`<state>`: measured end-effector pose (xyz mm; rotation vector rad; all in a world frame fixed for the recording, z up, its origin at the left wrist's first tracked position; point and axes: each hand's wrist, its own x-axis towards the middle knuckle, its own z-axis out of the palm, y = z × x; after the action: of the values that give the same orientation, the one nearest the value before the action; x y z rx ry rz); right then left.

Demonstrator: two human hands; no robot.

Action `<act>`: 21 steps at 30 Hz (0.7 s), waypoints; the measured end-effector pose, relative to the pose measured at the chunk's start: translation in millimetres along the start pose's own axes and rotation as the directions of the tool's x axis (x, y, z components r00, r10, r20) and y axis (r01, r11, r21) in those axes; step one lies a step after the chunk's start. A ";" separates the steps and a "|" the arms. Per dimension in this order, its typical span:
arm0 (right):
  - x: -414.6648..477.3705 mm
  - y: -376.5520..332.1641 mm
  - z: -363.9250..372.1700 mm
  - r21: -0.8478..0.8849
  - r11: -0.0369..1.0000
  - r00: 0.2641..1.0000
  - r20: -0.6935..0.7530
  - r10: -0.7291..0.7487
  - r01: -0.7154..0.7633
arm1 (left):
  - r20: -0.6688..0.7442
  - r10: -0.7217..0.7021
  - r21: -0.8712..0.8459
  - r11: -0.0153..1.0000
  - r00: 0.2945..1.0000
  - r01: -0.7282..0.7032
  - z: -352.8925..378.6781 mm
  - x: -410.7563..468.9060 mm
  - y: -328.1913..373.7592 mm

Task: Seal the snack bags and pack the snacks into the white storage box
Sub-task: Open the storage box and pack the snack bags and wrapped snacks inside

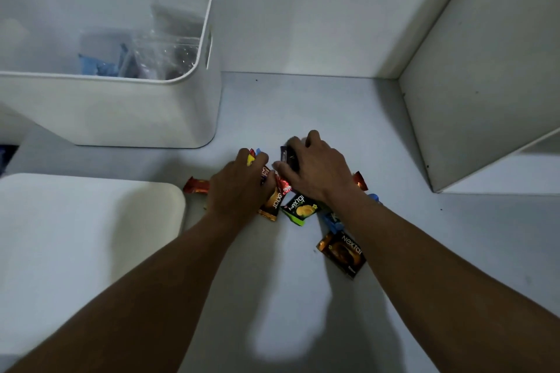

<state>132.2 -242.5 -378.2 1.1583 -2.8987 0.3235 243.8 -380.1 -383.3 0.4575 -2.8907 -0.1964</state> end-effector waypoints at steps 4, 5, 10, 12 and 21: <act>-0.6 -0.9 -1.3 -0.025 1.000 1.000 -0.029 0.004 -0.005 | -0.020 0.008 -0.041 0.999 1.000 -0.009 -2.1 4.2 -2.7; -1.5 0.7 -3.0 -0.021 1.000 1.000 -0.024 0.004 -0.005 | -0.035 0.004 -0.073 0.997 0.999 -0.007 -4.2 5.3 -1.7; -0.8 5.8 -31.6 0.063 0.993 0.995 -0.019 0.097 -0.095 | -0.134 0.036 -0.195 0.979 0.990 -0.062 -31.6 15.1 5.7; 3.7 3.6 -55.0 0.092 0.989 0.993 -0.027 0.119 -0.116 | -0.165 0.065 -0.228 0.968 0.984 -0.102 -54.8 20.8 10.2; 67.3 -82.8 -201.9 0.322 0.940 0.963 -0.198 0.183 -0.113 | -0.270 -0.159 -0.378 0.925 0.950 0.047 -206.9 53.6 -31.4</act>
<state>125.0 -308.1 -159.7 0.8566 -2.8034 0.8773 249.4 -447.1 -178.0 0.5189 -2.4598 -0.6193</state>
